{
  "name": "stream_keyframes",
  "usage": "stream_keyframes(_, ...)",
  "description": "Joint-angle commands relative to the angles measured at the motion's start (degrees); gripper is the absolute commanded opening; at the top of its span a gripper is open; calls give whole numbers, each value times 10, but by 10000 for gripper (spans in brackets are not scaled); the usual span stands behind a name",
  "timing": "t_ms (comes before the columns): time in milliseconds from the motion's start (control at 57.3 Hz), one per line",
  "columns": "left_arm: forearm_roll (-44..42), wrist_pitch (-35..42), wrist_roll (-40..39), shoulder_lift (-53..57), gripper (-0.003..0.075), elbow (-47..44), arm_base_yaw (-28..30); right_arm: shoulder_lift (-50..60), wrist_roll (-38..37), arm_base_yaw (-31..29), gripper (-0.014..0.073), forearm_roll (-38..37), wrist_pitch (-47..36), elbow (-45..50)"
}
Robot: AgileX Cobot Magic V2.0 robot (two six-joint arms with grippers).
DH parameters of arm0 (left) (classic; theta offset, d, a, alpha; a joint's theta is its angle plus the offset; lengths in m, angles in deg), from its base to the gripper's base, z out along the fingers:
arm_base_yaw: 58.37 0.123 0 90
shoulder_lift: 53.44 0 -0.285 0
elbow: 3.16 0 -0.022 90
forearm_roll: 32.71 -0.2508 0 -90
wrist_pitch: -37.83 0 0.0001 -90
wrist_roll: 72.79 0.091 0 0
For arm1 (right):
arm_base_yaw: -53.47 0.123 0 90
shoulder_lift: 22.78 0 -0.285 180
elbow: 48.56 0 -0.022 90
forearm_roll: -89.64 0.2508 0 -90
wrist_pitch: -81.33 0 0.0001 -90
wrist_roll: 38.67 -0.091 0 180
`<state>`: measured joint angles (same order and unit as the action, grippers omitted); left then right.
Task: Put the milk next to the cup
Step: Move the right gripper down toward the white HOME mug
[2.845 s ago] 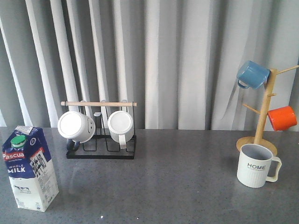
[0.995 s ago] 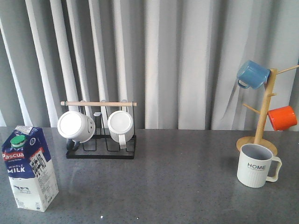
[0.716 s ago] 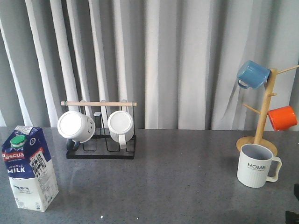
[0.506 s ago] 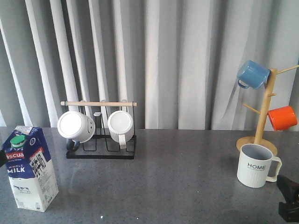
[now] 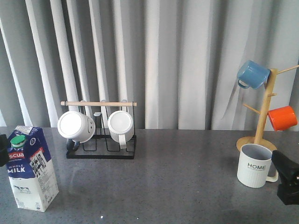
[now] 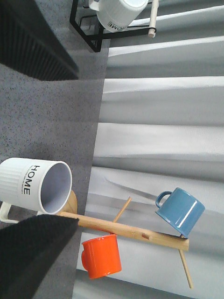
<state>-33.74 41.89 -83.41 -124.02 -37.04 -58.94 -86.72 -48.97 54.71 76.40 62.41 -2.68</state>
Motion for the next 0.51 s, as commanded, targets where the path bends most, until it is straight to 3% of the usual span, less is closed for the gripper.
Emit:
stream_keyframes(0, 3, 42, 0, 7, 449, 21, -2, -3, 7, -4, 582, 23, -29, -19)
stream_keyframes(140, 3, 42, 0, 7, 449, 21, -2, -24, 46, -4, 582, 111, -14, -19)
stream_keyframes(332, 4, 42, 0, 7, 449, 21, -2, -64, 189, -52, 582, 188, -41, -18)
stream_keyframes(489, 4, 42, 0, 7, 449, 21, -2, -130, 192, -92, 582, 208, -58, -18)
